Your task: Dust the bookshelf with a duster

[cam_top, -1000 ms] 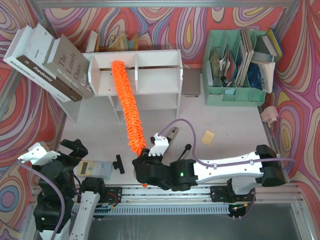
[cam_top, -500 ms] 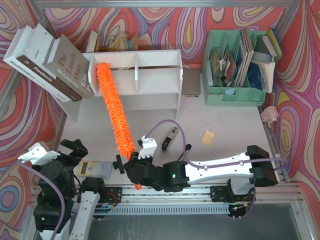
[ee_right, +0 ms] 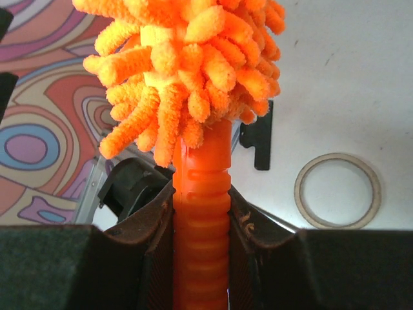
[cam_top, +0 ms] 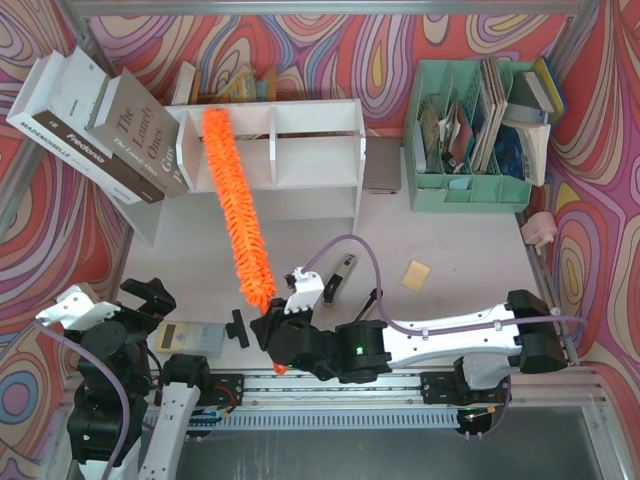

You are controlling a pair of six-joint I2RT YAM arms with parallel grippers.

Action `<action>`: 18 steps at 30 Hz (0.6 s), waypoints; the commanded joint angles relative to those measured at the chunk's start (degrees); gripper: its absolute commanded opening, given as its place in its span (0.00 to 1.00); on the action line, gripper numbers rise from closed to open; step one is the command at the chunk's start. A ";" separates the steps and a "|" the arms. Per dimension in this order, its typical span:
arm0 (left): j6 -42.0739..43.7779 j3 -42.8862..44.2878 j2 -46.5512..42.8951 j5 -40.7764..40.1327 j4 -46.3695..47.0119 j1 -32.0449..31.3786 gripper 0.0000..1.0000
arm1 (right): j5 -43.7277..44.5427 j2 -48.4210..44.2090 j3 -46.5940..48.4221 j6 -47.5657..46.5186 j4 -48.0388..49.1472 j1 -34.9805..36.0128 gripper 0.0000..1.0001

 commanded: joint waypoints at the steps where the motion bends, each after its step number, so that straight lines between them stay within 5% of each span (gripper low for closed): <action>1: -0.07 -0.38 -0.60 -0.49 -0.49 -0.11 0.98 | 8.76 -5.00 -2.04 3.97 -0.64 -0.11 0.00; 9: -0.07 -0.37 -0.34 -0.41 -0.38 -0.11 0.98 | 13.13 -7.16 -1.82 13.55 -11.49 -0.09 0.00; 18: -0.07 -0.31 -0.25 -0.40 -0.47 -0.11 0.98 | 10.95 -8.22 -1.10 0.05 -1.66 0.24 0.00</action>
